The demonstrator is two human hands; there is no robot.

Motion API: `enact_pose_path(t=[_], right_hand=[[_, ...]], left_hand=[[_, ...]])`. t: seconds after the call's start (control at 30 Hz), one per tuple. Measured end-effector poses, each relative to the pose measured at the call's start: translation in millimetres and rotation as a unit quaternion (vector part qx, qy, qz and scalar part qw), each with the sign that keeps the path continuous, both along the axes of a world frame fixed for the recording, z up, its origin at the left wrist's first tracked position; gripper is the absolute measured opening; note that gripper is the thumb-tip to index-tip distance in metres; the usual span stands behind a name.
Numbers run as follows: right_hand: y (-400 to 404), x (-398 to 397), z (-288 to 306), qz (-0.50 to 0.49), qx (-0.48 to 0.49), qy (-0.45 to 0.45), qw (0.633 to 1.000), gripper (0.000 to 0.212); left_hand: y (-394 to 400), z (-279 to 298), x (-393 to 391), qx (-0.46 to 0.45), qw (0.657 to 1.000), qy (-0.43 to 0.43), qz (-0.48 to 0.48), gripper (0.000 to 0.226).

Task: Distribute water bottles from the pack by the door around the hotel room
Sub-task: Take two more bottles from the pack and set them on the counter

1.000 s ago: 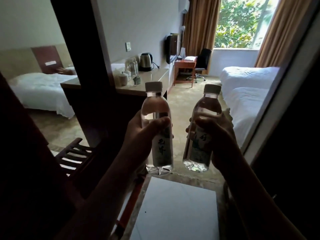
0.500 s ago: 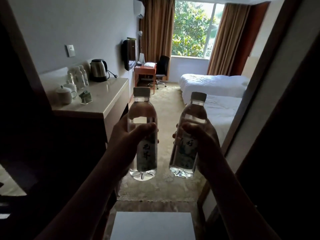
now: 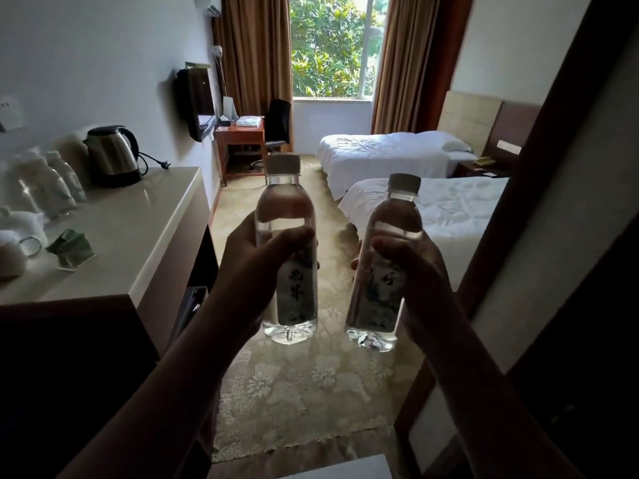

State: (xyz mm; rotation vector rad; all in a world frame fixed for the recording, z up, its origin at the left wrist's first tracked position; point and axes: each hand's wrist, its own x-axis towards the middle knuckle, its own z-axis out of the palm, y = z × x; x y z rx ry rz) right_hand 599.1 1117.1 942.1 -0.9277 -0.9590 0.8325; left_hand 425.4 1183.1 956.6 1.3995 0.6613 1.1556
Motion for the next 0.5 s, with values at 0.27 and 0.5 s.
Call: enact_pose_path(t=[0.27,0.5], right_hand=[[143.4,90.2,-5.5,0.013,0.025,-0.005,1.000,0.053],[286.9,141.6,17.2,0.070,0.045,-0.031,0.996,0.031]], left_hand=[[135.0,-3.1,78.8,0.031,0.999,0.007,0.016,0.057],[252.0,8.7,117.5,0.041,0.996,0.000,0.079,0.060]])
